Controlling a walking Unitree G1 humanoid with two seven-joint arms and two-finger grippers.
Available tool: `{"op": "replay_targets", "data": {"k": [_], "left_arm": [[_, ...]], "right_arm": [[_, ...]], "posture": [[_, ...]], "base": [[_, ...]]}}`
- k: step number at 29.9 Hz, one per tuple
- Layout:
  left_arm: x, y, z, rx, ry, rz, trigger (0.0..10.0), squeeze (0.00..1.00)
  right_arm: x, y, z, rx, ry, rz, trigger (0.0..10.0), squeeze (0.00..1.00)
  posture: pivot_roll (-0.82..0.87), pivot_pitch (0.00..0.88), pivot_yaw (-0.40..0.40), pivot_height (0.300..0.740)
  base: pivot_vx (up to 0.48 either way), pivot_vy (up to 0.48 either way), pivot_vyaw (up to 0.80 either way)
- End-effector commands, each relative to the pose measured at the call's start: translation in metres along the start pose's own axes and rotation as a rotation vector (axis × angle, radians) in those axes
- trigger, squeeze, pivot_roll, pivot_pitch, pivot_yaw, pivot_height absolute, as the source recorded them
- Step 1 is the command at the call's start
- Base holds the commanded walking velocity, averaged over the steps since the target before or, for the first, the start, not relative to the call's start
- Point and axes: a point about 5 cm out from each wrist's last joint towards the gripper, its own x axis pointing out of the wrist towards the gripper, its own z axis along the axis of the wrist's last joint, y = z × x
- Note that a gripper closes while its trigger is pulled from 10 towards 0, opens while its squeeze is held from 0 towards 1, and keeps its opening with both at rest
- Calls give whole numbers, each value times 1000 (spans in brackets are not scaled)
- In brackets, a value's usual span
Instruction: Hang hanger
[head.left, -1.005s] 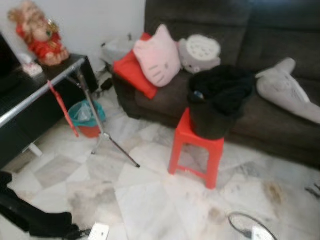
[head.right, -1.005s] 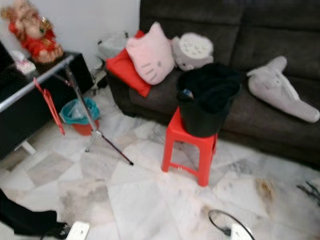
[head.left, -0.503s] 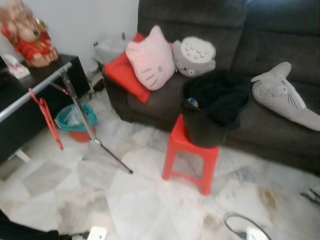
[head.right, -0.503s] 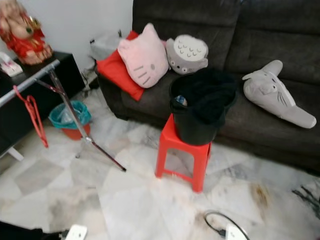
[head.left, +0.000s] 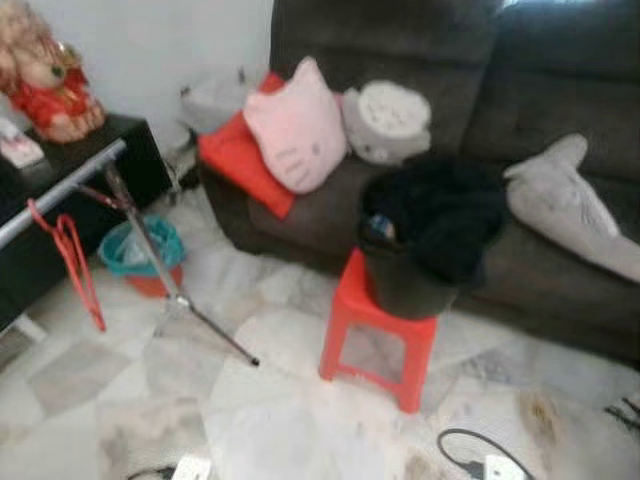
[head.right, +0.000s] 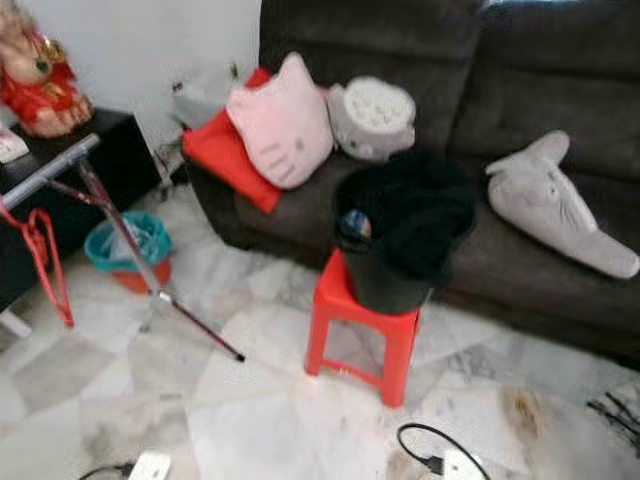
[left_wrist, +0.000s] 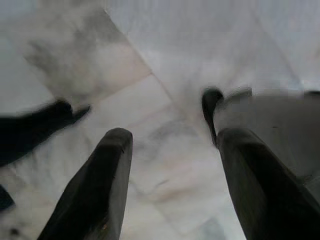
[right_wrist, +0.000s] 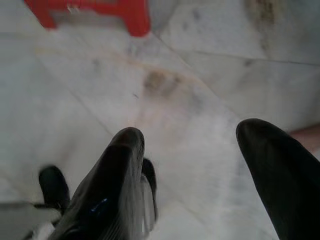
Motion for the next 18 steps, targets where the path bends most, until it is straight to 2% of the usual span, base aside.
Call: {"op": "replay_targets", "data": {"k": [1,18], "left_arm": [[1,-5,3,18,-6,-14,10000,0],[1,-5,3,12,-7,-13,10000,0]], "right_arm": [[-1,-9,-5,12,13,-25,10000,0],[-1,-9,-5,13,14,-23,10000,0]], "posture": [[-9,0,43,740],[-7,0,44,740]], "base": [[285,0,0],[282,0,0]]}}
